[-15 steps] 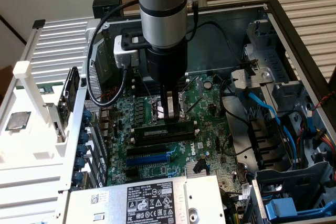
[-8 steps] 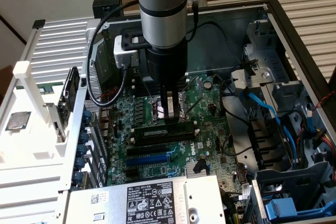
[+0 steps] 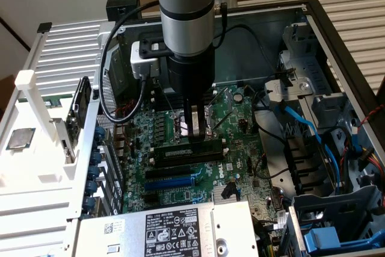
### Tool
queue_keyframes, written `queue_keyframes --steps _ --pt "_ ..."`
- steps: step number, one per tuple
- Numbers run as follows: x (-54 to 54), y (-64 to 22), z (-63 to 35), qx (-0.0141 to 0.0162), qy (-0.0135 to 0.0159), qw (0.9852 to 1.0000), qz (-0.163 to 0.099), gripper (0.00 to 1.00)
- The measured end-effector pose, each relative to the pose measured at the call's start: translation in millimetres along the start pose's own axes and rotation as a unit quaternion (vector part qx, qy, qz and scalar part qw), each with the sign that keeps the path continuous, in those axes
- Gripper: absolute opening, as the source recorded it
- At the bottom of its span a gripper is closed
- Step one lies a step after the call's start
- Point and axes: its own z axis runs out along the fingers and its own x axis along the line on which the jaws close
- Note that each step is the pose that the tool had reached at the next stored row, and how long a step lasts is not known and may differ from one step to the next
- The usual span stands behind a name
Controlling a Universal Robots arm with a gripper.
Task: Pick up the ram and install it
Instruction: 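Insert the ram into the slot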
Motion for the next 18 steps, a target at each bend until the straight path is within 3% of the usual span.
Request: queue_keyframes --steps 18 --pt "-0.2 0.2 6.5 0.0 0.0 1.0 0.0 0.12"
